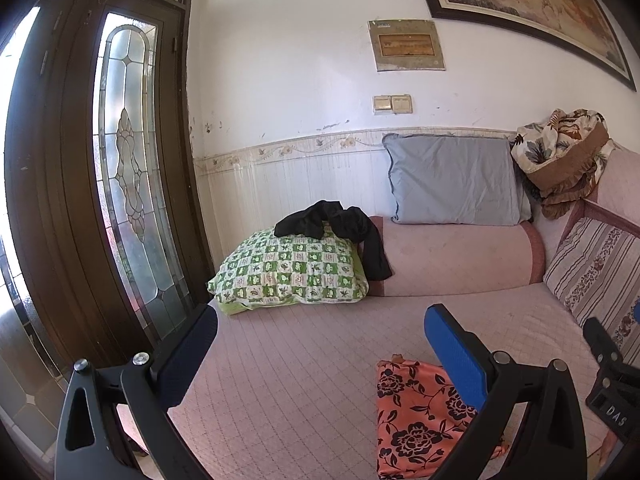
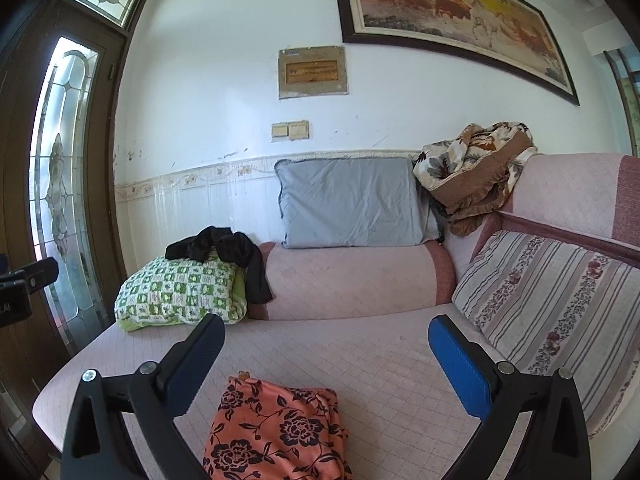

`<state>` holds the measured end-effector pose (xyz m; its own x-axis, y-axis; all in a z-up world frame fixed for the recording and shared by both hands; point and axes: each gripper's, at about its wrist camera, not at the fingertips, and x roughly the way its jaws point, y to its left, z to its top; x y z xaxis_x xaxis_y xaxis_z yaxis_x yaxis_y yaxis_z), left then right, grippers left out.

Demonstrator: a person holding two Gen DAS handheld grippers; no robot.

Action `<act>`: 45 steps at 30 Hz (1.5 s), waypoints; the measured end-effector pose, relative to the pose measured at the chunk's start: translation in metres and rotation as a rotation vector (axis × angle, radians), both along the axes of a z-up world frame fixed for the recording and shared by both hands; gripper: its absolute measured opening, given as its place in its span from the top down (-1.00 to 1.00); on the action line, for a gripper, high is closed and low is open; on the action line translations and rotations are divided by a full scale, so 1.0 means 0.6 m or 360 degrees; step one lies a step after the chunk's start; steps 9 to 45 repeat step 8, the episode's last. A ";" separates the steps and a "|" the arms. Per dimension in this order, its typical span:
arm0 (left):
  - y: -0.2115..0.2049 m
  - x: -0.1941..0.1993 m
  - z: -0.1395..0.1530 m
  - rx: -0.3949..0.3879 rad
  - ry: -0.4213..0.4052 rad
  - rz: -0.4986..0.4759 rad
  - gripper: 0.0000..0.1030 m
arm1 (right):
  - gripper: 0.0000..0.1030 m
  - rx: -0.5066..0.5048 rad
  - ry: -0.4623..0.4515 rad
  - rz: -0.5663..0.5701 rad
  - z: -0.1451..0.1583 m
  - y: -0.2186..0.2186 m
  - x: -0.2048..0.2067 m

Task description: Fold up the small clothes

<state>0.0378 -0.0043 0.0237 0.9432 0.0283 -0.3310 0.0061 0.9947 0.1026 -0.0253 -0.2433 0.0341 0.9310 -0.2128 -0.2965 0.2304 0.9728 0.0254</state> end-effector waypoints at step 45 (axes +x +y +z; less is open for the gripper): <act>0.008 0.044 -0.021 -0.0027 0.0025 0.0046 -1.00 | -1.00 0.0011 0.0110 0.0045 -0.039 0.010 0.043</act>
